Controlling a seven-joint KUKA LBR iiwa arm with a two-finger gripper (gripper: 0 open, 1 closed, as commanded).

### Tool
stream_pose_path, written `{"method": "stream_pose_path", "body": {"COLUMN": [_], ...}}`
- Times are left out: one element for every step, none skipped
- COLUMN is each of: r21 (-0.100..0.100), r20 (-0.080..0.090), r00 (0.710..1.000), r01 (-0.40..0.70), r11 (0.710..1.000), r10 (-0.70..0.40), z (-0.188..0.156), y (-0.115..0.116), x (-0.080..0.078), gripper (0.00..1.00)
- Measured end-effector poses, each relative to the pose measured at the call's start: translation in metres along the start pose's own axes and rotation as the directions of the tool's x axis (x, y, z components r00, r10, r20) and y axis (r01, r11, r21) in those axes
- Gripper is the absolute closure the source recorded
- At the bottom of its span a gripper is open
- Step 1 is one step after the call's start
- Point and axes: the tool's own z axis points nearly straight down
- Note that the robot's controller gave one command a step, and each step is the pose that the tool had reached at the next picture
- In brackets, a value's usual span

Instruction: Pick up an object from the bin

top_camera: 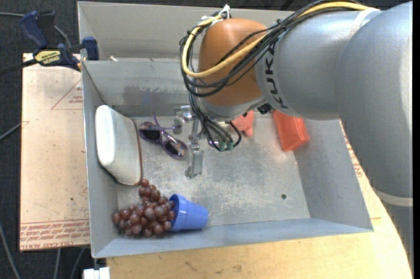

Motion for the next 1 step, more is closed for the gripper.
{"method": "stream_pose_path", "body": {"r21": [-0.007], "r20": [0.005], "r00": [0.996], "r01": [-0.093], "r11": [0.996], "r10": [0.093], "z": [0.0036], "y": [0.0166], "x": [-0.0239], "gripper": [0.0]}}
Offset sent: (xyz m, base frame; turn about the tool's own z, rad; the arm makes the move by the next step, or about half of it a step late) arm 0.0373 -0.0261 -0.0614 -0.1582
